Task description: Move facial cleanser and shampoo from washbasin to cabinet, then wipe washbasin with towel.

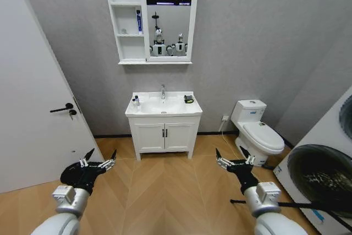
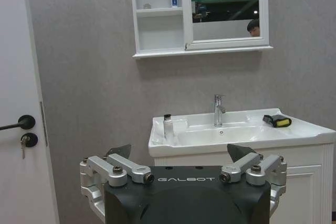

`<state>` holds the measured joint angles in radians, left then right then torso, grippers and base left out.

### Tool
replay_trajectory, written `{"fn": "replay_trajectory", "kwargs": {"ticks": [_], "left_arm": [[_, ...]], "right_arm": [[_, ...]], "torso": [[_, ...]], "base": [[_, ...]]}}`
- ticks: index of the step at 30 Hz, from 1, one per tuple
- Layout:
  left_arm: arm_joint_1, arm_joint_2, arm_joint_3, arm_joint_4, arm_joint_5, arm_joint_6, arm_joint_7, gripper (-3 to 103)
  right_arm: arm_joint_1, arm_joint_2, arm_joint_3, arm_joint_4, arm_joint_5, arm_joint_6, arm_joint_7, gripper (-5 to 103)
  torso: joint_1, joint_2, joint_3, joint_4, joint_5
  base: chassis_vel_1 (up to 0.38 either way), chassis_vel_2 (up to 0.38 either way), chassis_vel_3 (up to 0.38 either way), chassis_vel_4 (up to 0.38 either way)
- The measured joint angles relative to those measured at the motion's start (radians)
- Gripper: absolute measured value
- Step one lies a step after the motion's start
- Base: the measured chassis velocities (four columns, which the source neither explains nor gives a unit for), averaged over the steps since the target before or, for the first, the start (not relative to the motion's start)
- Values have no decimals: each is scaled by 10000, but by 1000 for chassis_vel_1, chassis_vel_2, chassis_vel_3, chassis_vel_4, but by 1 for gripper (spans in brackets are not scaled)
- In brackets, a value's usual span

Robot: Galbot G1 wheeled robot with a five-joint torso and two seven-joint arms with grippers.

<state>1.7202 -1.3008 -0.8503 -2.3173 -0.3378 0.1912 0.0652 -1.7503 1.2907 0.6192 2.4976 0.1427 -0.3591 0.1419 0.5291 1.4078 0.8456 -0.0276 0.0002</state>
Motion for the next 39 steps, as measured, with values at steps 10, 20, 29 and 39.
{"fn": "replay_trajectory", "kwargs": {"ticks": [10, 20, 29, 39], "left_arm": [[-264, -335, 263, 185, 411, -157, -70, 100], [-251, -572, 190, 256, 377, -198, -85, 100], [-230, -651, 96, 316, 391, -160, 55, 100], [-371, -657, 149, 530, 608, -594, -87, 100]], "right_arm": [[-32, -52, -1, -142, 38, 10, 75, 100], [-28, -103, -38, -282, 121, 26, 131, 100], [-182, -127, 3, -281, 93, 58, 242, 100], [-156, -46, -33, -287, 87, 57, 241, 100]], "torso": [[0, 0, 0, -2, 0], [0, 0, 0, 0, 1], [0, 0, 0, -1, 0], [0, 0, 0, -3, -1]], "base": [[0, 0, 0, 0], [0, 0, 0, 0], [0, 0, 0, 0], [0, 0, 0, 0]]}}
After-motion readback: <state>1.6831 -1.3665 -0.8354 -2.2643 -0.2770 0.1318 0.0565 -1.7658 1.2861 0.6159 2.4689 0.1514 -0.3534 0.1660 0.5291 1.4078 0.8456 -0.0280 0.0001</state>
